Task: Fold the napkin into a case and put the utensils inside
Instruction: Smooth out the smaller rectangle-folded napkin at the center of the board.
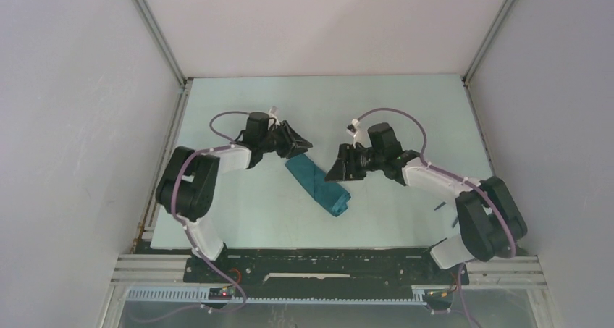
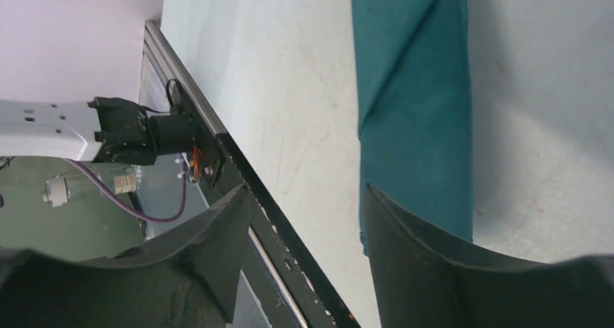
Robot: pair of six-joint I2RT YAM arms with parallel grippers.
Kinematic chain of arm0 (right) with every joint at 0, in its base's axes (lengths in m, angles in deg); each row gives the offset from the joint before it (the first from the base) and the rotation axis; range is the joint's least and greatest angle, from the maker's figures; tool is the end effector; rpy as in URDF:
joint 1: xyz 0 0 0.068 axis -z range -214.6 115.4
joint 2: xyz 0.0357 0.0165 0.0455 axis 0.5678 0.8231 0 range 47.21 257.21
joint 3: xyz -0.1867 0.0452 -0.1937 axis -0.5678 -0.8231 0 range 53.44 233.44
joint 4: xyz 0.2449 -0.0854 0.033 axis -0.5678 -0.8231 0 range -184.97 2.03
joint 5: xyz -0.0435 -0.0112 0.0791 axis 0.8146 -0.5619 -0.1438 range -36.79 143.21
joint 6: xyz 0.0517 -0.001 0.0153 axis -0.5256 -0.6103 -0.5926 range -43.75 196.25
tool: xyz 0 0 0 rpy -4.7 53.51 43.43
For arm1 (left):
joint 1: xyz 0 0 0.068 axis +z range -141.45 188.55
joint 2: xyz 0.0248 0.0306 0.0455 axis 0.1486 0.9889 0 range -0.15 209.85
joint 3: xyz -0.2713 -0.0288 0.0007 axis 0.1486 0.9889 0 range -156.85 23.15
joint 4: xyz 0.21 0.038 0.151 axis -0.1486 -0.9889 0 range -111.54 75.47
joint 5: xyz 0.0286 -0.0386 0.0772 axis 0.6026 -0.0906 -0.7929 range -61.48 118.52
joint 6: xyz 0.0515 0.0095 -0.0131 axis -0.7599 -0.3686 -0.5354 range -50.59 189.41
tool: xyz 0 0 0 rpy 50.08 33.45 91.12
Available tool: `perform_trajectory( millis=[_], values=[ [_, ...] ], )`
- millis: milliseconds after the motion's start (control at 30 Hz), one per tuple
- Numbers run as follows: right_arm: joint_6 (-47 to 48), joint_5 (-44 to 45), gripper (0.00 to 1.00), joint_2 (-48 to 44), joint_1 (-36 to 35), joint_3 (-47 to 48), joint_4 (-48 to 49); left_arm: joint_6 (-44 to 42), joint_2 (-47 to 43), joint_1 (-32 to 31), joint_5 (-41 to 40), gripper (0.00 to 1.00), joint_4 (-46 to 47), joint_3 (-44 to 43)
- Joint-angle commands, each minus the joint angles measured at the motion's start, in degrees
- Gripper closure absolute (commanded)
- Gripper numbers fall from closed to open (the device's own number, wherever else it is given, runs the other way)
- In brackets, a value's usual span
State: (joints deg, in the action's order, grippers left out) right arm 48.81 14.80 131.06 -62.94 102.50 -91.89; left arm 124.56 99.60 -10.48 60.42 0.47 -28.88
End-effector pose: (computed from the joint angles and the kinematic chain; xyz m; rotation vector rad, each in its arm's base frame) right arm 0.2595 0.1650 0.2216 -0.4116 2.3483 1.2521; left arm 0.3358 -0.1356 0.1764 -0.3767 2.3289 -1.2993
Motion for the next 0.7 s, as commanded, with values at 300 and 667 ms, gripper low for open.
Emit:
perform_trajectory(
  millis=[300, 667],
  values=[
    [-8.4, -2.1, 0.47, 5.9, -1.6, -18.7, 17.2, -7.1, 12.7, -0.7, -6.1, 0.63, -9.7, -7.7],
    [-2.5, 5.5, 0.40, -4.5, -5.4, -10.5, 0.3, -9.9, 3.2, -1.7, -2.3, 0.36, -13.7, -9.7]
  ],
)
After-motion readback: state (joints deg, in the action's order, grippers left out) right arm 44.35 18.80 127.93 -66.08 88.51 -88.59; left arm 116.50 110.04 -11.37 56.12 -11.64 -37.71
